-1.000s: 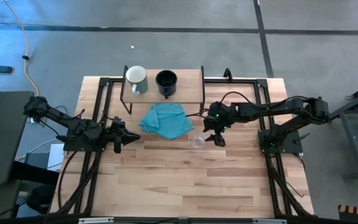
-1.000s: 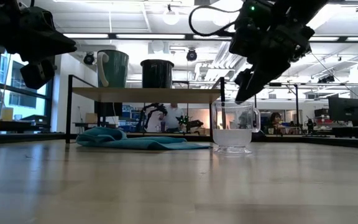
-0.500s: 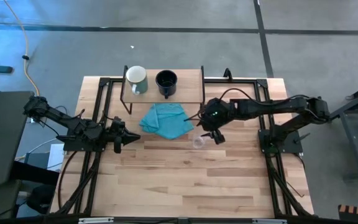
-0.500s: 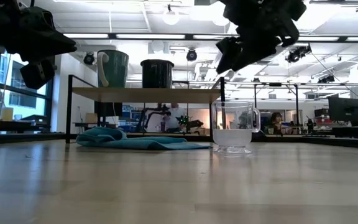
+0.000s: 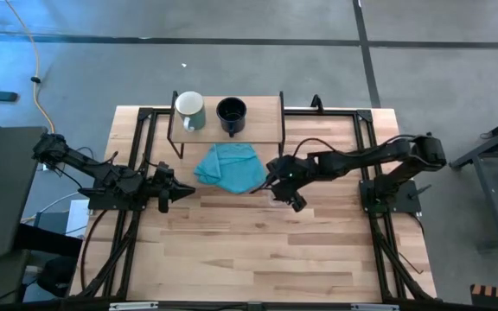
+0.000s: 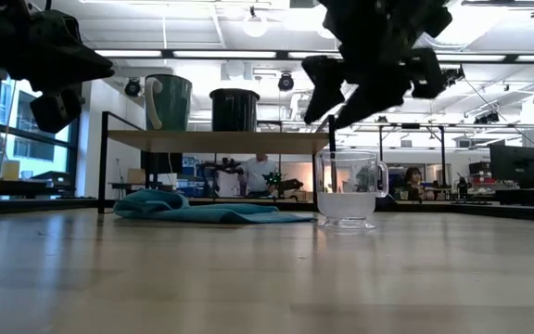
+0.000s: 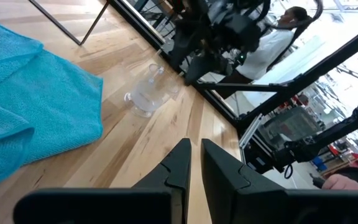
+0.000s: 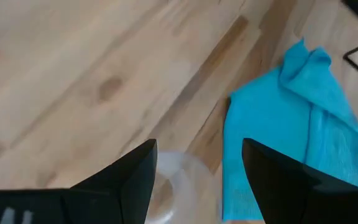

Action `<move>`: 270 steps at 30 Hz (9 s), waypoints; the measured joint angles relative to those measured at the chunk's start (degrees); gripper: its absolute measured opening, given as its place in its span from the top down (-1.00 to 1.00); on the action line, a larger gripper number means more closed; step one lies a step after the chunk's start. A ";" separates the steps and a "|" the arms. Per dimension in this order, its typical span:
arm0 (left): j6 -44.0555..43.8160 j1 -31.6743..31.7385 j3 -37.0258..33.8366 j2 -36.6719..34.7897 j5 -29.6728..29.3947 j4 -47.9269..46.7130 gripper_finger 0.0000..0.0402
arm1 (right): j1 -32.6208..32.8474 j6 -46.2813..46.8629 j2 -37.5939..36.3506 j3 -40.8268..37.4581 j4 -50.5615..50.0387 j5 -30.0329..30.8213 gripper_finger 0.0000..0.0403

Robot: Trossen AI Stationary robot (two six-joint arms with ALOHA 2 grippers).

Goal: Stack small to large cups/mugs on shelf
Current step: Put the transparent mug on the shelf

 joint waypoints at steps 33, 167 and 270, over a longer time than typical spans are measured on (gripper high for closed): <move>-2.38 0.00 0.00 0.04 0.50 -0.18 0.87 | 0.58 -13.33 11.75 13.05 -16.58 8.44 0.15; 0.18 0.00 0.00 0.77 1.51 -1.60 0.87 | -26.46 71.83 14.02 54.43 -50.80 9.96 1.00; -1.09 0.02 0.00 0.74 -1.55 -1.42 0.87 | -31.52 65.01 31.16 72.28 -61.55 7.84 1.00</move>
